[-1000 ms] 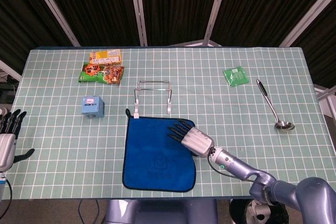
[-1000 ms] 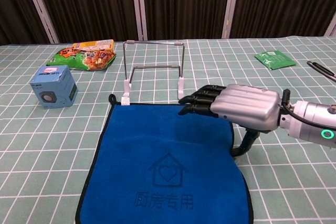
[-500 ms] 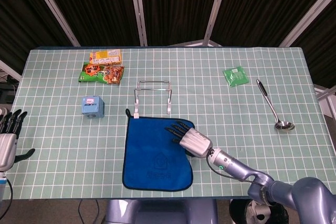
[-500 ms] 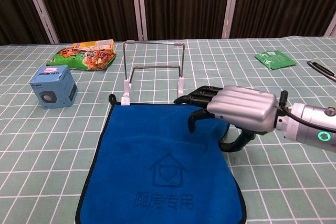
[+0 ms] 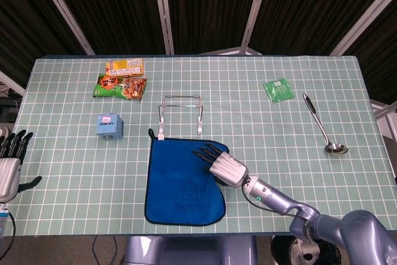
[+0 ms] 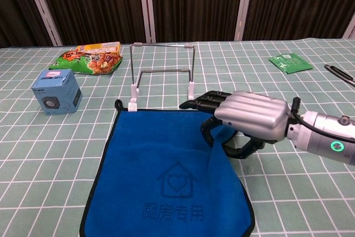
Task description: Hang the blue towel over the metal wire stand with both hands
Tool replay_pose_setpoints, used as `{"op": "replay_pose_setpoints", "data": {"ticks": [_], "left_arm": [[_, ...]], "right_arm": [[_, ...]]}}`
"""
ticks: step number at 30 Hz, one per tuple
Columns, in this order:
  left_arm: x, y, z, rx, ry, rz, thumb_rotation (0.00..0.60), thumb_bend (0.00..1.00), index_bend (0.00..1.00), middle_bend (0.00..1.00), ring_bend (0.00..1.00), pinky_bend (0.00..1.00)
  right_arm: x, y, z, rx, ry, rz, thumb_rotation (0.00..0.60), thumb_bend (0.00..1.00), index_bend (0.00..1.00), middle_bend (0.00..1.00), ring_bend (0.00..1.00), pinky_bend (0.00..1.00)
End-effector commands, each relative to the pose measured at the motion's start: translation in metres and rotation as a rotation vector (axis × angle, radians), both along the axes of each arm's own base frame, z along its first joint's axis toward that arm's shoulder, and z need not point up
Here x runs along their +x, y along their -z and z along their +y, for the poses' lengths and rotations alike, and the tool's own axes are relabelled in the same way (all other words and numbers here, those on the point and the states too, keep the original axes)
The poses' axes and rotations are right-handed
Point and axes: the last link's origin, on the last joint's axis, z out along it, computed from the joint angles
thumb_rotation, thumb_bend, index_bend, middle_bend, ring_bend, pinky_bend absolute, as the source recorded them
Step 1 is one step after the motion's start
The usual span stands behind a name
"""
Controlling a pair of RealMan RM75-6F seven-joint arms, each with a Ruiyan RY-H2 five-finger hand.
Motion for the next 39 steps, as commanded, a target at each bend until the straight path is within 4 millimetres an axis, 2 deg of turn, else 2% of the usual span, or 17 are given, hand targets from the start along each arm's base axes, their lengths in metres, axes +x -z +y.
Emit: {"op": "replay_pose_setpoints", "data": {"ticks": [1, 9, 12, 16, 17, 21, 23, 25, 30, 39], "left_arm": [[0.0, 0.0, 0.0, 0.0, -0.001, 0.001, 0.6, 0.0, 0.0, 0.0, 0.0, 0.0], [0.004, 0.008, 0.006, -0.047, 0.027, 0.013, 0.6, 0.0, 0.0, 0.0, 0.0, 0.0], [0.014, 0.018, 0.015, -0.103, 0.079, 0.03, 0.6, 0.0, 0.0, 0.0, 0.0, 0.0], [0.033, 0.04, 0.036, -0.21, 0.199, 0.067, 0.6, 0.0, 0.02, 0.0, 0.0, 0.0], [0.046, 0.051, 0.046, -0.257, 0.277, 0.098, 0.6, 0.0, 0.03, 0.0, 0.0, 0.0], [0.067, 0.072, 0.065, -0.328, 0.428, 0.147, 0.6, 0.0, 0.18, 0.0, 0.0, 0.0], [0.074, 0.08, 0.07, -0.349, 0.47, 0.159, 0.6, 0.02, 0.23, 0.0, 0.0, 0.0], [0.086, 0.096, 0.078, -0.392, 0.542, 0.181, 0.6, 0.05, 0.28, 0.0, 0.0, 0.0], [0.097, 0.121, 0.087, -0.44, 0.639, 0.211, 0.6, 0.08, 0.37, 0.0, 0.0, 0.0], [0.099, 0.162, 0.091, -0.531, 0.679, 0.131, 0.6, 0.12, 0.39, 0.0, 0.0, 0.0]], "right_arm": [[0.0, 0.0, 0.0, 0.0, 0.001, -0.004, 0.6, 0.55, 0.62, 0.0, 0.0, 0.0], [-0.001, -0.003, 0.0, -0.006, 0.0, -0.015, 0.6, 0.55, 0.62, 0.0, 0.0, 0.0], [0.0, -0.004, 0.0, -0.009, 0.001, -0.019, 0.6, 0.55, 0.62, 0.0, 0.0, 0.0], [0.002, -0.006, -0.001, -0.012, -0.001, -0.027, 0.6, 0.55, 0.62, 0.0, 0.0, 0.0], [0.004, -0.006, -0.001, -0.014, -0.001, -0.032, 0.6, 0.55, 0.62, 0.0, 0.0, 0.0], [0.006, -0.008, -0.002, -0.016, 0.0, -0.033, 0.6, 0.55, 0.63, 0.0, 0.0, 0.0], [0.006, -0.008, -0.002, -0.016, 0.002, -0.034, 0.6, 0.55, 0.63, 0.0, 0.0, 0.0], [0.007, -0.009, -0.002, -0.016, 0.006, -0.039, 0.6, 0.55, 0.63, 0.0, 0.0, 0.0], [0.008, -0.01, -0.001, -0.009, 0.017, -0.051, 0.6, 0.55, 0.63, 0.0, 0.0, 0.0], [0.012, -0.013, 0.001, -0.004, 0.019, -0.068, 0.6, 0.55, 0.63, 0.0, 0.0, 0.0]]}}
